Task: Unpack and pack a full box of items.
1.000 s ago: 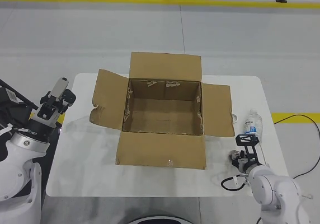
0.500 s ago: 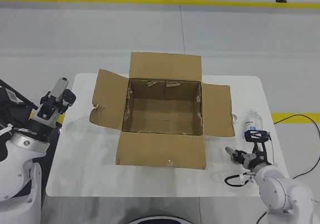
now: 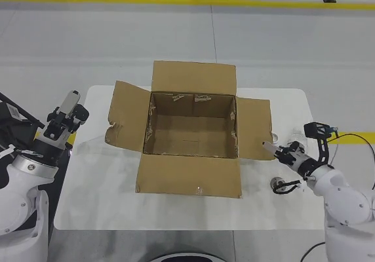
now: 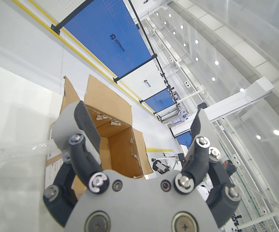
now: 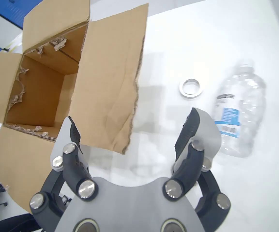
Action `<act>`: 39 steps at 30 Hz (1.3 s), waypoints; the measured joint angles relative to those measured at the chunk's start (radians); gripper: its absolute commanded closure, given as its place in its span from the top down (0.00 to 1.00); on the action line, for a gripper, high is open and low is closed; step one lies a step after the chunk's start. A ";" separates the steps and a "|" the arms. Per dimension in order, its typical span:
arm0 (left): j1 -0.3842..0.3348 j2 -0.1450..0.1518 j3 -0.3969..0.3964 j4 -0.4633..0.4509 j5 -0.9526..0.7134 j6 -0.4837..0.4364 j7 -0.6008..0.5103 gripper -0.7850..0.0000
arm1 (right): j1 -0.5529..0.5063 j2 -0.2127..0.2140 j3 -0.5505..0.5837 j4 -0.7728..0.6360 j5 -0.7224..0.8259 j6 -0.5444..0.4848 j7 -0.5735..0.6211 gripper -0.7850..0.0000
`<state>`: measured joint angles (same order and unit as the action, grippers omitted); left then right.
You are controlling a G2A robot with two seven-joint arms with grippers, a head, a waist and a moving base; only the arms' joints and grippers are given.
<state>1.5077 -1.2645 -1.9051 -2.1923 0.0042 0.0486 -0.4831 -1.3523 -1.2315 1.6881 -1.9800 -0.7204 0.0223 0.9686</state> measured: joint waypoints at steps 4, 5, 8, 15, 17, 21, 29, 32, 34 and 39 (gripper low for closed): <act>0.000 0.000 0.000 0.000 0.000 0.000 0.000 1.00 | 0.073 0.003 -0.039 0.078 0.023 -0.008 0.032 1.00; 0.000 0.000 0.000 0.000 0.000 0.000 0.000 1.00 | 0.086 0.004 -0.044 0.091 0.034 -0.014 0.031 1.00; 0.000 0.000 0.000 0.000 0.000 0.000 0.000 1.00 | 0.109 0.007 -0.054 0.116 0.069 -0.048 0.037 1.00; 0.000 0.000 0.000 0.000 0.000 0.000 0.000 1.00 | 0.168 0.013 -0.116 0.144 0.069 -0.067 0.055 1.00; 0.000 0.000 0.000 0.000 0.000 0.000 0.000 1.00 | 0.182 0.014 -0.134 0.149 0.063 -0.061 0.055 1.00; 0.000 0.000 0.000 0.000 0.000 0.000 0.000 1.00 | 0.203 0.016 -0.161 0.153 0.056 -0.056 0.060 1.00; 0.000 0.000 0.000 0.000 0.000 0.000 0.000 1.00 | 0.193 0.026 -0.161 0.114 0.042 -0.054 0.060 1.00; 0.000 0.000 0.000 0.000 0.000 0.000 0.000 1.00 | 0.161 0.033 -0.136 0.072 0.020 -0.067 0.050 1.00; 0.000 0.000 0.000 0.000 0.000 0.000 0.000 1.00 | 0.134 0.038 -0.113 0.039 -0.004 -0.074 0.042 1.00; 0.000 0.000 0.000 0.000 0.000 0.000 0.000 1.00 | 0.021 0.056 -0.045 -0.088 -0.134 -0.125 0.058 1.00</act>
<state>1.5077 -1.2645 -1.9051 -2.1923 0.0042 0.0486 -0.4831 -1.3315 -1.1756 1.6432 -2.0682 -0.8548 -0.1025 1.0262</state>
